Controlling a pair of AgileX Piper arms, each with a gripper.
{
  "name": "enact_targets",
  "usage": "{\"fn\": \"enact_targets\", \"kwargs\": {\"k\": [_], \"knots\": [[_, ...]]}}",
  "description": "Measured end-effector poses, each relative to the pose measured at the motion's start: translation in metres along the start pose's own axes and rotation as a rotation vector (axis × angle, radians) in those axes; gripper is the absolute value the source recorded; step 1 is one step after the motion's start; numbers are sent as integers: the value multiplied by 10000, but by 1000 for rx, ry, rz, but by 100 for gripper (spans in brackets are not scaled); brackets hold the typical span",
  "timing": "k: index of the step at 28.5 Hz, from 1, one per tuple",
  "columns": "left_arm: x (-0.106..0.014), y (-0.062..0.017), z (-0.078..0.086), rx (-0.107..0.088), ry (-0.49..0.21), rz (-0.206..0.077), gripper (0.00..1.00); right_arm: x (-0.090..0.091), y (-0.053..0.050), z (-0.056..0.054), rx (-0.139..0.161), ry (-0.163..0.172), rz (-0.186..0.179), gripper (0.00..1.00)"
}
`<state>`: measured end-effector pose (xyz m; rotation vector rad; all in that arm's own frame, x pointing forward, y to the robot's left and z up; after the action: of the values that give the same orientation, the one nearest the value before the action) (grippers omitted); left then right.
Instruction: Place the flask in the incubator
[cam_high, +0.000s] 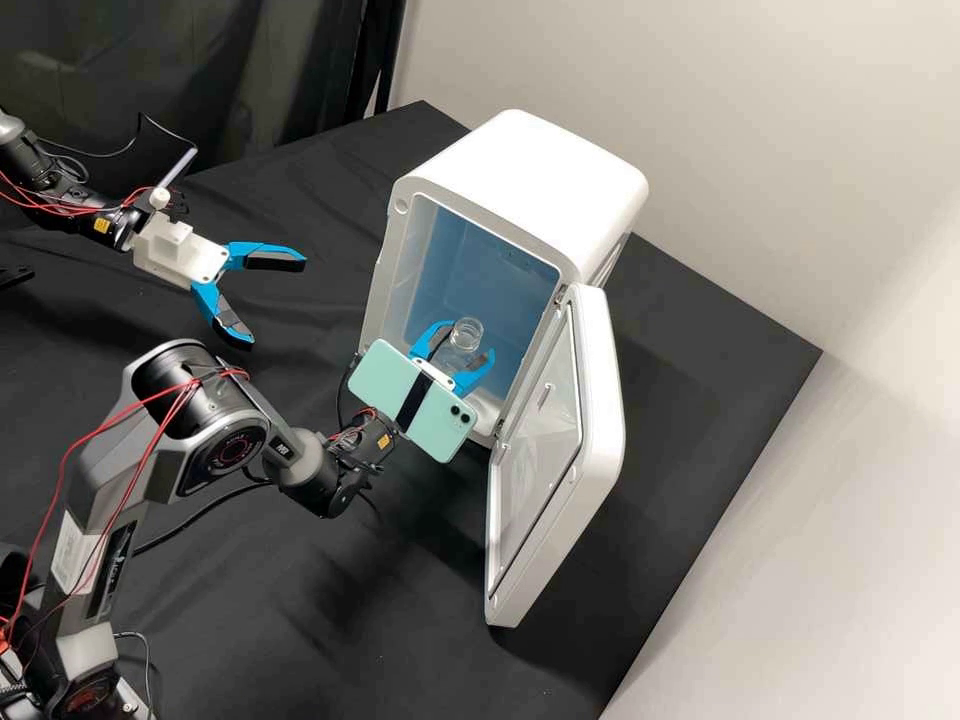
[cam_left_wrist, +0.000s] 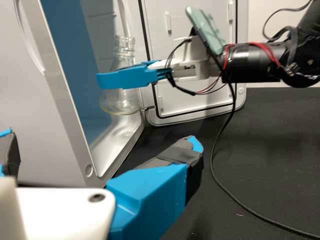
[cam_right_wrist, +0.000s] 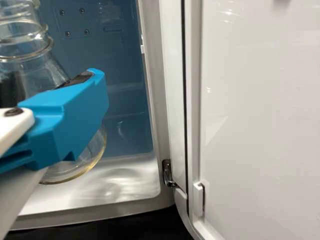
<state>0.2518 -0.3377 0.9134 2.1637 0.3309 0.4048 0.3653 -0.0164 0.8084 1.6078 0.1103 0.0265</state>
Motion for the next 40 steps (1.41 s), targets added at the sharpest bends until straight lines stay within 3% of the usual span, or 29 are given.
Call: {"fn": "enact_targets", "kwargs": {"k": [9,17,28,40], "knots": [[0,-3,10,10,-11,-3,100,137,-35,15,10,6,-9,0],[0,-3,10,10,-11,-3,100,317,-60,86,19,-18,-25,0],[-7,13,13,12,-12,3,100,592,-147,-78,43,9,-56,0],[-7,13,13,12,-12,3,100,786,-246,-55,57,-45,-93,0]]}}
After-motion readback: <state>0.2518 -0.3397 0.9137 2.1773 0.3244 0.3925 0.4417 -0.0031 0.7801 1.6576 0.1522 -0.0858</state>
